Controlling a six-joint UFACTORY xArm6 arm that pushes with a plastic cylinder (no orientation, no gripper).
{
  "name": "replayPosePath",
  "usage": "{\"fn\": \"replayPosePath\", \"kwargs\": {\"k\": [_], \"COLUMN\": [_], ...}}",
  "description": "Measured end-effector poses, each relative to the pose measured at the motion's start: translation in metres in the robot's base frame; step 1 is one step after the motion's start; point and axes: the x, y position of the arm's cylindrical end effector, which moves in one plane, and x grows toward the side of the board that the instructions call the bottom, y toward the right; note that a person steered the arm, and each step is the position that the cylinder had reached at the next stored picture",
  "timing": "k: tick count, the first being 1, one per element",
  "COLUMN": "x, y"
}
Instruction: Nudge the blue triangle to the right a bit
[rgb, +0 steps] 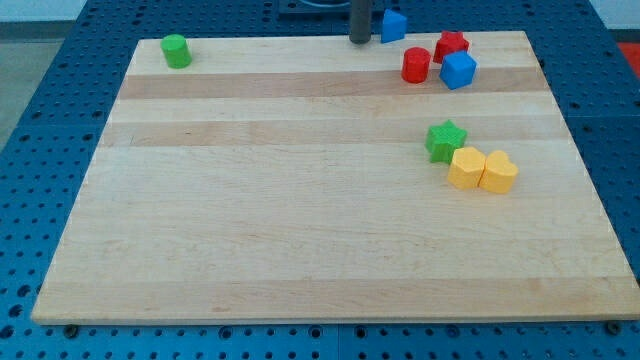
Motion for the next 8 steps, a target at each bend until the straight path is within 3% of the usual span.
{"fn": "replayPosePath", "kwargs": {"k": [8], "x": [0.01], "y": [0.021]}}
